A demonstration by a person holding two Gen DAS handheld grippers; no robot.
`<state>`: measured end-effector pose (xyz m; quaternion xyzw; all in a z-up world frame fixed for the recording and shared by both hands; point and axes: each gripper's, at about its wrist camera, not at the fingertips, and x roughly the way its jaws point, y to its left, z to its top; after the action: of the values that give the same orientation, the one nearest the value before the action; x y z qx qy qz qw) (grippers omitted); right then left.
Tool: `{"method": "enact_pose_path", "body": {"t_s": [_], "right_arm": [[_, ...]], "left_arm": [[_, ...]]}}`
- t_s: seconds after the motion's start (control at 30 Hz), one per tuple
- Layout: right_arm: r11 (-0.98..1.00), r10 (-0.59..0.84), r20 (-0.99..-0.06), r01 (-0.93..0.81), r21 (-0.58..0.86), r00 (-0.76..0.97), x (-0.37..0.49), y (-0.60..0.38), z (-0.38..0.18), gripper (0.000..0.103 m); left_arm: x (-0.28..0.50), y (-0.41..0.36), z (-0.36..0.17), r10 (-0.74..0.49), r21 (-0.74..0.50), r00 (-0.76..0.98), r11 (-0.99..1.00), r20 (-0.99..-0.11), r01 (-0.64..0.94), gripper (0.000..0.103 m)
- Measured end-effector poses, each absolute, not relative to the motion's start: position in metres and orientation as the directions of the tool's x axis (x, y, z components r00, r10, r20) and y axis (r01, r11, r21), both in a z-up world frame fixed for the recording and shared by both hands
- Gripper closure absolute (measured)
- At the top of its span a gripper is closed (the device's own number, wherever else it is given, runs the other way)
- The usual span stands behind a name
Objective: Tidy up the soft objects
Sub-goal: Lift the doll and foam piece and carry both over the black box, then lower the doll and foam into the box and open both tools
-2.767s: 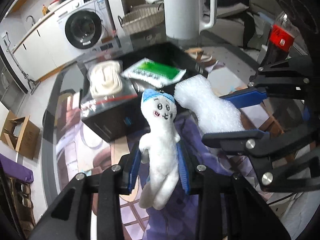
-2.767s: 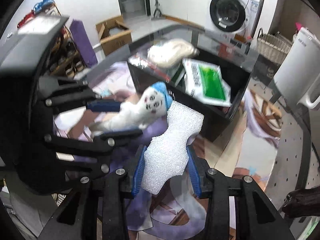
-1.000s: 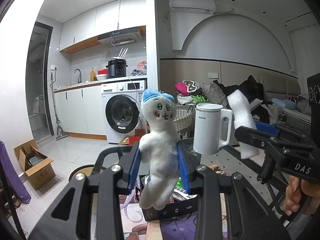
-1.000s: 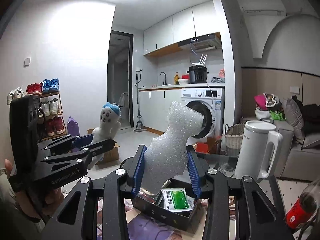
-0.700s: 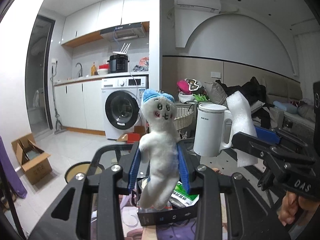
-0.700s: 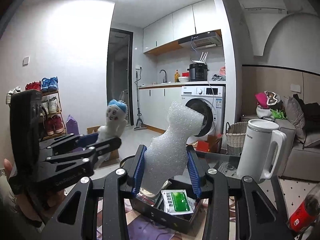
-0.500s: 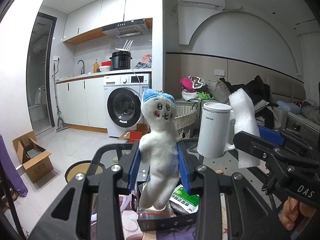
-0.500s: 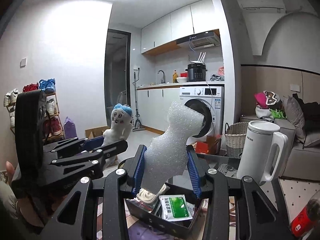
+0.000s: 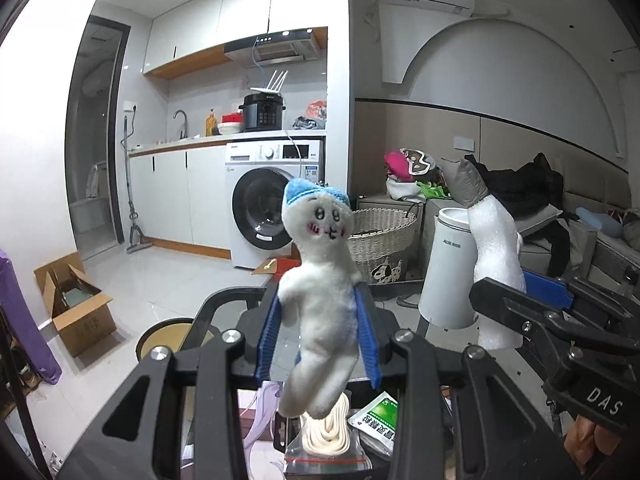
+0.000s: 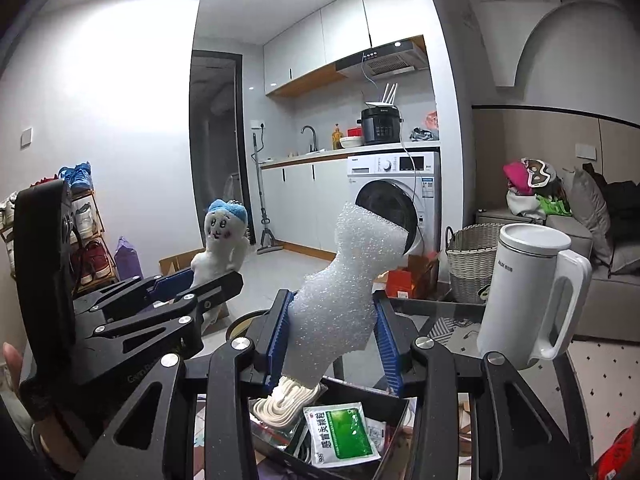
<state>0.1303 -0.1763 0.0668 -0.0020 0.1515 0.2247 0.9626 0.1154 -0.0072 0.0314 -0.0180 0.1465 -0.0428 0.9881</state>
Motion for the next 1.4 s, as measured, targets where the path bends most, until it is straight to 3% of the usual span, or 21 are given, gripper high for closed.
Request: {"method": "enact_pose_path", "body": {"t_s": [0.47,0.87,1.4], "right_arm": [[0.893,0.437,-0.406,-0.439,0.094,0.802,0.169,-0.157,0.046,0.063],[0.899,0.419,-0.564,-0.411,0.150,0.712,0.200,-0.158,0.014,0.063],[0.904,0.372,-0.746,-0.399,0.155,0.553,0.230,-0.157,-0.035,0.063]], "left_arm": [[0.156,-0.016,0.011,-0.088,-0.034,0.906,0.996,-0.414,0.081,0.069],[0.176,-0.025,-0.002,-0.086,-0.030,0.843,0.996,-0.530,0.083,0.069],[0.208,-0.032,-0.049,-0.069,-0.020,0.670,0.996,-0.739,0.081,0.069]]}}
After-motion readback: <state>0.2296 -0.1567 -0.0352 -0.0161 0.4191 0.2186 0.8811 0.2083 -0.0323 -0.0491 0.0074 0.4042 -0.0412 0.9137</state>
